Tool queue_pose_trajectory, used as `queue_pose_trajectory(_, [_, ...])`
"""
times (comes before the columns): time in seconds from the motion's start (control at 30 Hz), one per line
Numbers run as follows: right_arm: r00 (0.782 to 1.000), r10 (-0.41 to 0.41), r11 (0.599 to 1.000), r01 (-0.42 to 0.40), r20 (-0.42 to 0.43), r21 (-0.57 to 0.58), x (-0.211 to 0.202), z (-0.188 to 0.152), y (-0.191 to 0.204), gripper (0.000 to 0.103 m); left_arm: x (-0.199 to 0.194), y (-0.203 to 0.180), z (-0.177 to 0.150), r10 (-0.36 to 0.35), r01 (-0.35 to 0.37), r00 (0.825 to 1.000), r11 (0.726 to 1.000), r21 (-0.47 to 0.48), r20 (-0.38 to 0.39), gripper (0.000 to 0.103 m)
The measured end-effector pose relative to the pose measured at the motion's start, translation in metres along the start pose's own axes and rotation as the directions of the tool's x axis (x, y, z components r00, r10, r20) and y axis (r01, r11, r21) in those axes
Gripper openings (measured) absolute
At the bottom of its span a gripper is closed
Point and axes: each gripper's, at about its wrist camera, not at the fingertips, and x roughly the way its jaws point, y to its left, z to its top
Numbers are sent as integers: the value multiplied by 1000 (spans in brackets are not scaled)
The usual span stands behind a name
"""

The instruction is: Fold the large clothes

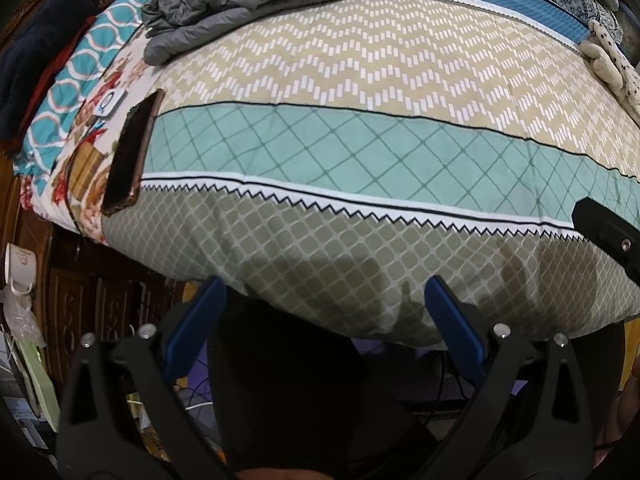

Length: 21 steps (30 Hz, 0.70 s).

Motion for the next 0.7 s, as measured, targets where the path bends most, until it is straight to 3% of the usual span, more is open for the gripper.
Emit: queue_pose_trajectory(0.7, [1000, 3, 1000, -3, -8, 3, 3, 2, -3, 28, 4, -1, 1, -8, 8, 1000, 1000, -2, -19, 96])
